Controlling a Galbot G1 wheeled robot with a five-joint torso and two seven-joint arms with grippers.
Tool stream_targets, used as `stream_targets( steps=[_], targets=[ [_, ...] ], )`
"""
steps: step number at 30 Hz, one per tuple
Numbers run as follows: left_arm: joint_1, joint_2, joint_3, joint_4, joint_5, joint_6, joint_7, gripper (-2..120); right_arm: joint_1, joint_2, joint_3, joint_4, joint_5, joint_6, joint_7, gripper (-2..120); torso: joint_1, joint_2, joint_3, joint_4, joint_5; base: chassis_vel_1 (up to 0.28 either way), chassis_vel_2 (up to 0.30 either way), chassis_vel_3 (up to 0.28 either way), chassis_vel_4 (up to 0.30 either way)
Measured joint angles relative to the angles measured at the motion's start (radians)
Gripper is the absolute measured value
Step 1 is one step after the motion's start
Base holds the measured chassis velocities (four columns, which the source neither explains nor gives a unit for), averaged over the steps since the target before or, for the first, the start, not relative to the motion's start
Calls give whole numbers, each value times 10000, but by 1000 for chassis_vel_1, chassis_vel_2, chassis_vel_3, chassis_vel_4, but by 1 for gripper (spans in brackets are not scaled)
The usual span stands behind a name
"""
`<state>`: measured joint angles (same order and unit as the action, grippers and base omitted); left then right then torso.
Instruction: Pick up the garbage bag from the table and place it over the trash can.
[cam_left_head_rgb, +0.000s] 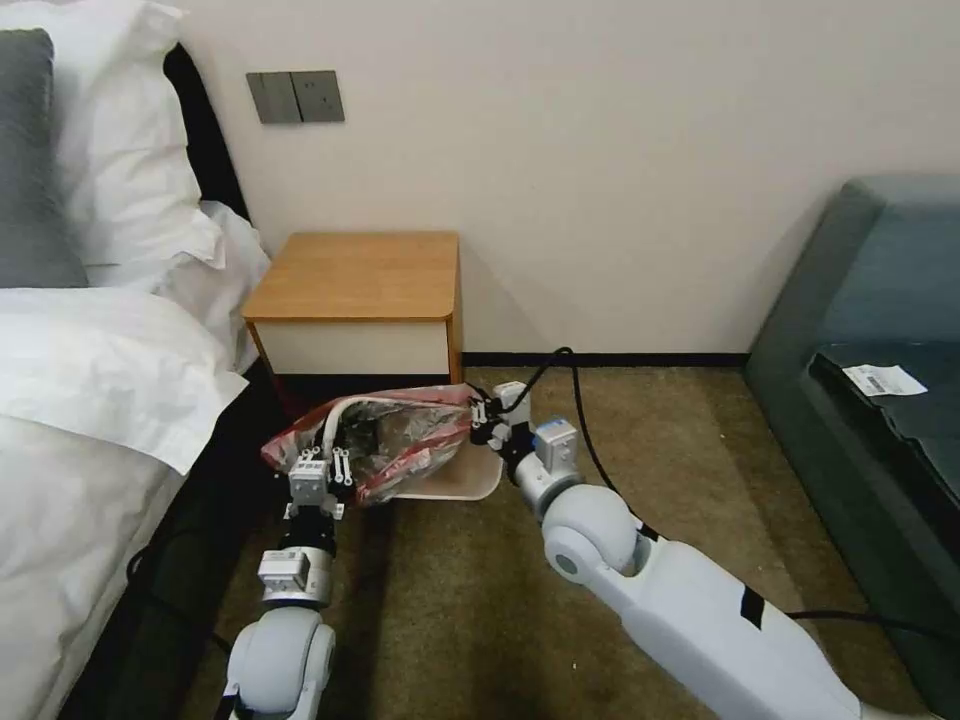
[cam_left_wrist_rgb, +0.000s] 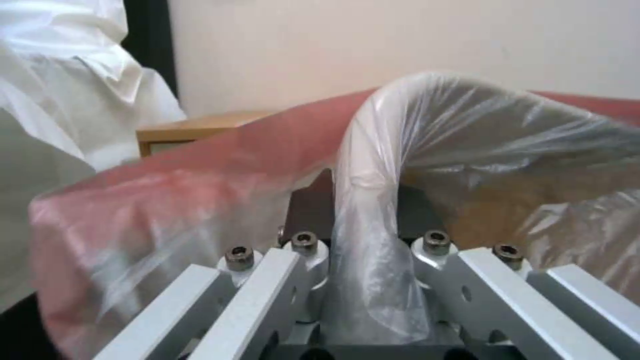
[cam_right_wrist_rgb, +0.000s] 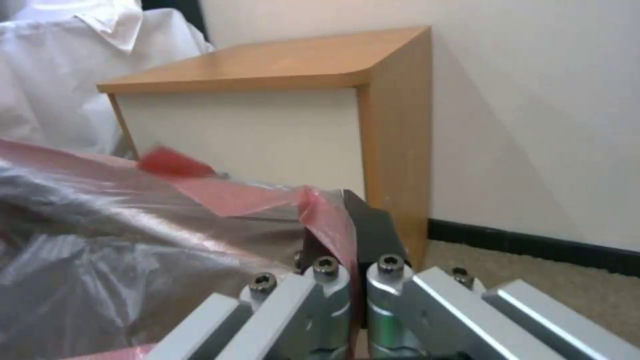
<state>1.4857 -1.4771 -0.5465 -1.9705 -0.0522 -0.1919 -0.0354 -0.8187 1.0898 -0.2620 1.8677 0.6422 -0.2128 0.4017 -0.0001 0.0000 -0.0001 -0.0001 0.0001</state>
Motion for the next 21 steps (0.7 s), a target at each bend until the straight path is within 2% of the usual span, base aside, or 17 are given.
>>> stream_targets(
  steps=[12,21],
  targets=[
    [328,5,23,-329,-663,167,73,11,-524,-450,761,225,-199,104,-424,0,0,1,0,1,-1,0,0,0,0],
    [212,-12,24,-749,-1569,645,67,11,-1253,-656,1316,316,-540,303,-931,0,0,1,0,1,-1,0,0,0,0]
  ],
)
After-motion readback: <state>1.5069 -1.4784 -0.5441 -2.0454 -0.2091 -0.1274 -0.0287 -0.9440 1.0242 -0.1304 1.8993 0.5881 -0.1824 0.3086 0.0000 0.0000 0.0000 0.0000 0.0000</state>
